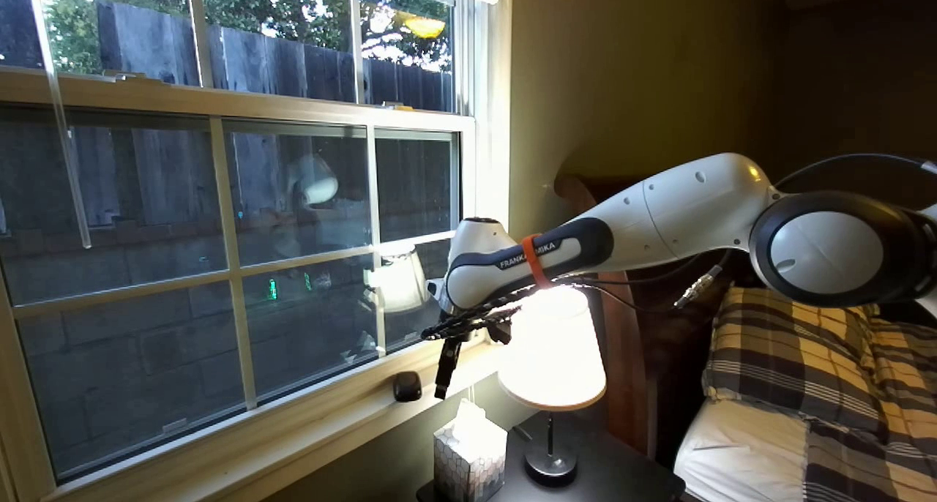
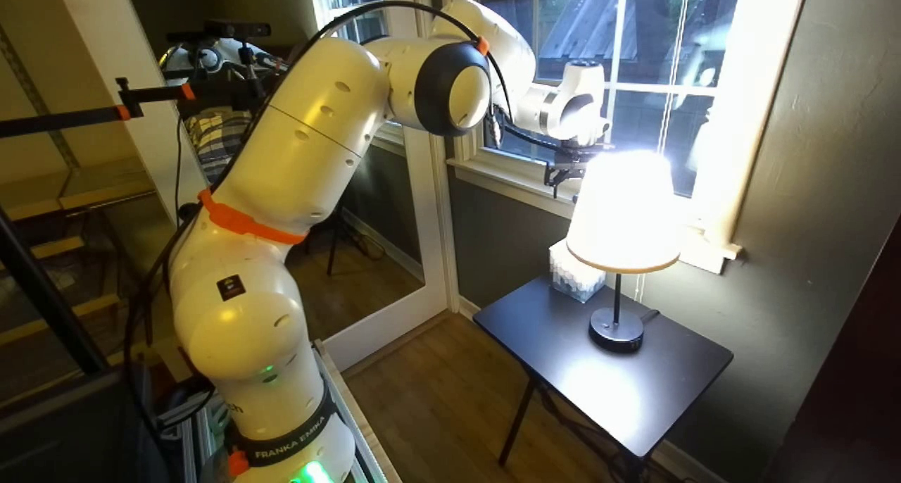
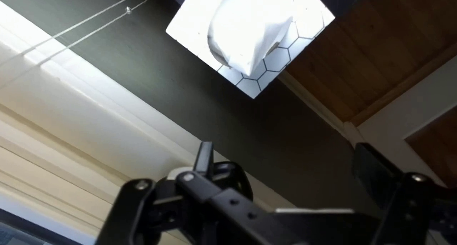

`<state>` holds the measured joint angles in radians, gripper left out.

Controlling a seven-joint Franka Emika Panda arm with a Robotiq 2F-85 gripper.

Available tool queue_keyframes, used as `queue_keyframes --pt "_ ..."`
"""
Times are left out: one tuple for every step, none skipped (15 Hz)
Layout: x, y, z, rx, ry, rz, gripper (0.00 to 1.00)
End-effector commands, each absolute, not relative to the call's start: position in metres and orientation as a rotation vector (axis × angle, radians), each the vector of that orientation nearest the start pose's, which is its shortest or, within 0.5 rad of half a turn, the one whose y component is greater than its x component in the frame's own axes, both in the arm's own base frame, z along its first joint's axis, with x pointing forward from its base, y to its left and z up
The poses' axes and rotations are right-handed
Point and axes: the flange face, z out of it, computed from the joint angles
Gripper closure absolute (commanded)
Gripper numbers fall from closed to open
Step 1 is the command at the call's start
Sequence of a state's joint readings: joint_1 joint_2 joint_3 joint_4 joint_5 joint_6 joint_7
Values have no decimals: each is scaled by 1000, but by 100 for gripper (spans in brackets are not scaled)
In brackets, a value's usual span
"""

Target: Push the black object on the windowsill backwards.

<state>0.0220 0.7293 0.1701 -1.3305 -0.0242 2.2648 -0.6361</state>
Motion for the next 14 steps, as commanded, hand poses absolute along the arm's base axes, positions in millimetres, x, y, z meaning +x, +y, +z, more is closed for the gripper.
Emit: queue_keyframes --pt "746 124 325 -2916 -1069 -336 0" --pt "745 126 328 -2938 -1060 -340 0" --pt "745 128 330 -2948 -1049 -333 0" --pt "745 130 331 -2963 -1039 -330 0" --pt "744 132 333 -2981 -1025 -324 0" --pt "744 134 334 -3003 -1020 -313 0" --pt "743 135 336 -3022 -1023 -299 0" --pt "743 136 336 -3040 -1026 -286 0" --pt "743 136 335 -3051 -1030 -265 0" --pt "744 136 334 -3064 -1050 -248 0" --pt "744 136 335 -3066 -1057 -234 0" --pt "746 136 334 -3075 -1051 -231 0" --pt "747 136 334 -3078 -1030 -235 0" --pt "749 137 334 -3083 -1006 -242 0"
